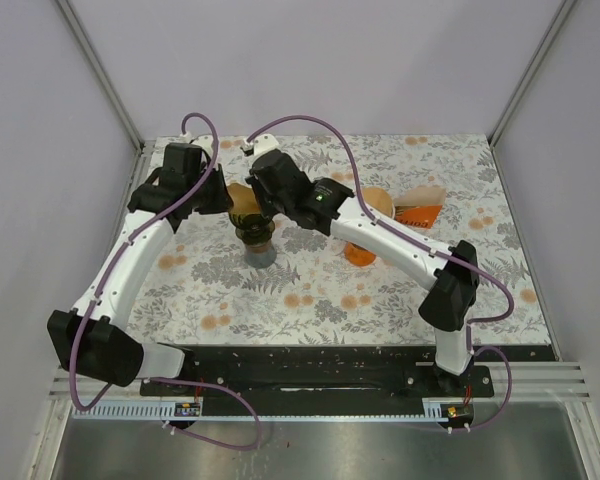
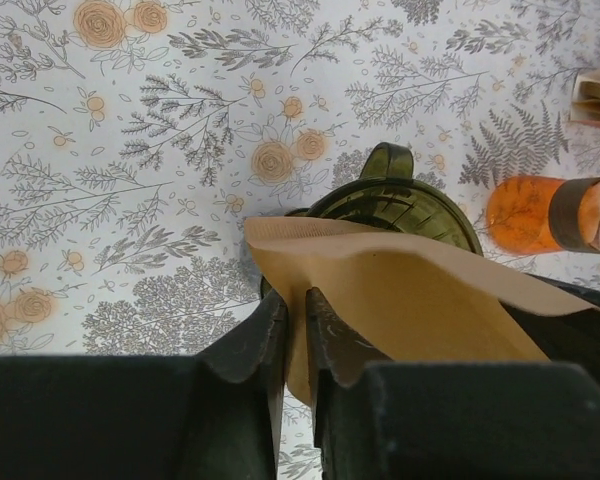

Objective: Place the coffee filter in the dripper

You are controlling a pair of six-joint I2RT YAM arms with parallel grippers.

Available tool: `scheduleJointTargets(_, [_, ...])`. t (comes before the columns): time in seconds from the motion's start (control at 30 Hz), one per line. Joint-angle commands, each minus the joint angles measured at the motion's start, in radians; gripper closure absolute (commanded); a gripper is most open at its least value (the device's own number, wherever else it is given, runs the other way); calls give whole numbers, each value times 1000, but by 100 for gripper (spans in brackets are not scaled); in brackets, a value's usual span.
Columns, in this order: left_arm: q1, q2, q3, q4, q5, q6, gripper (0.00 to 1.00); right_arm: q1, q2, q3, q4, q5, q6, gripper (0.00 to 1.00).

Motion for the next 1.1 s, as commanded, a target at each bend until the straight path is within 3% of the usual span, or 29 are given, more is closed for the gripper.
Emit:
scheduleJointTargets(0.0, [7, 11, 17, 20, -12, 59, 87, -30, 14, 5, 31, -70, 33, 100])
scheduleJointTargets(0.13, [7, 19, 18, 3, -4, 112, 100, -40, 17, 4, 37, -86, 22, 100])
scheduleJointTargets(0.37, [7, 51, 74, -63, 14, 273, 100, -49, 48, 73, 10, -86, -11, 74])
scheduleJointTargets(0.47, [7, 66, 103, -94, 19, 304, 100, -52, 63, 99, 11, -87, -45, 71])
scheduleJointTargets(0.6, [7, 66, 104, -92, 36, 350, 100, -53, 98, 143, -4, -109, -71, 77])
scheduleJointTargets(0.83, [7, 69, 114, -91, 75, 379, 100, -73, 109, 140, -9, -129, -61, 100])
scheduleJointTargets(1.07, [2, 94, 118, -71, 137, 389, 100, -82, 77, 54, 43, -163, -56, 100])
